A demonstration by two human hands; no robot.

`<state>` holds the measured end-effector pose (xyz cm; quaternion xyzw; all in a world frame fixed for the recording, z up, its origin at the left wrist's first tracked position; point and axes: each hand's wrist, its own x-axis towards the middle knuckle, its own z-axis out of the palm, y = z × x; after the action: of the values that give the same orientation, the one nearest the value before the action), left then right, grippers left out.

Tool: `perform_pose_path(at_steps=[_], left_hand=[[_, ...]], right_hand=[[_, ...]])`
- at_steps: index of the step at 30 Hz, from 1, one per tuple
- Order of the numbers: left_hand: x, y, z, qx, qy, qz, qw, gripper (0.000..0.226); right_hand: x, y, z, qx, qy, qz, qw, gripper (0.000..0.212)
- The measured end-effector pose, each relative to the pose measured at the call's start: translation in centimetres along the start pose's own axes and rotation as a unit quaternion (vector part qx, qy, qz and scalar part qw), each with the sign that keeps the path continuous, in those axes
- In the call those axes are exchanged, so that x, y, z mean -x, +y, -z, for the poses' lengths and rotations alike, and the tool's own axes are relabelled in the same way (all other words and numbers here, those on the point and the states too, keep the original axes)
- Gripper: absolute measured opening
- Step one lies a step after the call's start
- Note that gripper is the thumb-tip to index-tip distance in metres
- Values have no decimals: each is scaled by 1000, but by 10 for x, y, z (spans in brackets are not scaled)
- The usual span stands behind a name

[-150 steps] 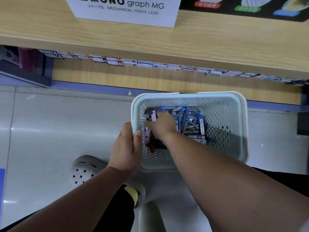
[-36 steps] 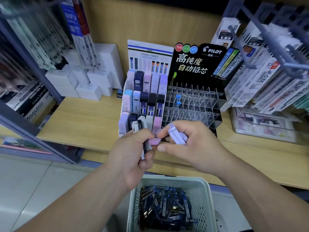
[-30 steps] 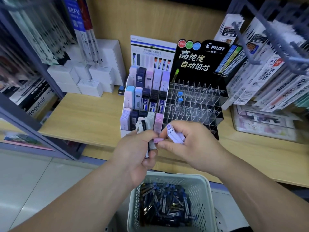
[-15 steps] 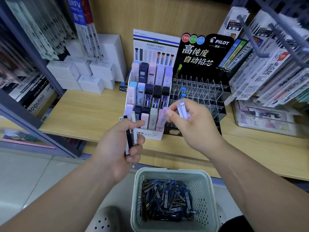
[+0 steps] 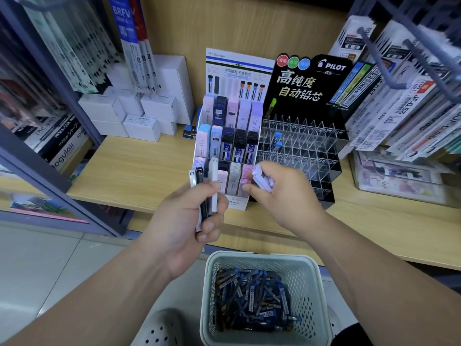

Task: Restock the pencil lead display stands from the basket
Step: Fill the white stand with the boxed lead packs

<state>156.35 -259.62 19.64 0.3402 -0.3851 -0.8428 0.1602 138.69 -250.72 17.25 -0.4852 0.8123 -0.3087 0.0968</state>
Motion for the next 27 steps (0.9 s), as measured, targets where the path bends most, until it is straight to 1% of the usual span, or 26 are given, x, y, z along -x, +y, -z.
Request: perform_pose_path(at_steps=[3, 5, 7, 9, 11, 14, 18, 19, 23, 27], left_hand=[[2, -1, -2, -12, 23, -18, 1000, 9], [0, -3, -2, -10, 34, -24, 999, 8], [-1, -5, -3, -26, 45, -28, 998, 10], [-1, -6, -5, -49, 48, -30, 997, 19], [-2, -9, -6, -82, 55, -38, 994, 22], [-4, -14, -5, -134, 66, -52, 987, 22], [-7, -13, -6, -118, 79, -51, 989, 20], [-8, -13, -6, -115, 82, -50, 989, 19], [-11, -10, -3, -128, 80, -44, 988, 19], [-12, -2, 1, -68, 78, 26, 994, 21]], right_hand=[[-1, -9, 10, -63, 22, -22, 998, 20], [-2, -17, 17, -149, 22, -49, 987, 11], [-3, -25, 23, -269, 10, -98, 958, 12], [-4, -32, 30, -342, -20, -134, 930, 16], [-3, -36, 31, -341, -56, -137, 929, 17], [-2, -35, 29, -301, -79, -126, 942, 14], [-4, -31, 30, -292, -95, -114, 945, 3], [-5, -30, 31, -288, -95, -111, 946, 5], [-7, -34, 29, -280, -83, -107, 950, 5], [-18, -34, 32, -281, -8, -110, 953, 6]])
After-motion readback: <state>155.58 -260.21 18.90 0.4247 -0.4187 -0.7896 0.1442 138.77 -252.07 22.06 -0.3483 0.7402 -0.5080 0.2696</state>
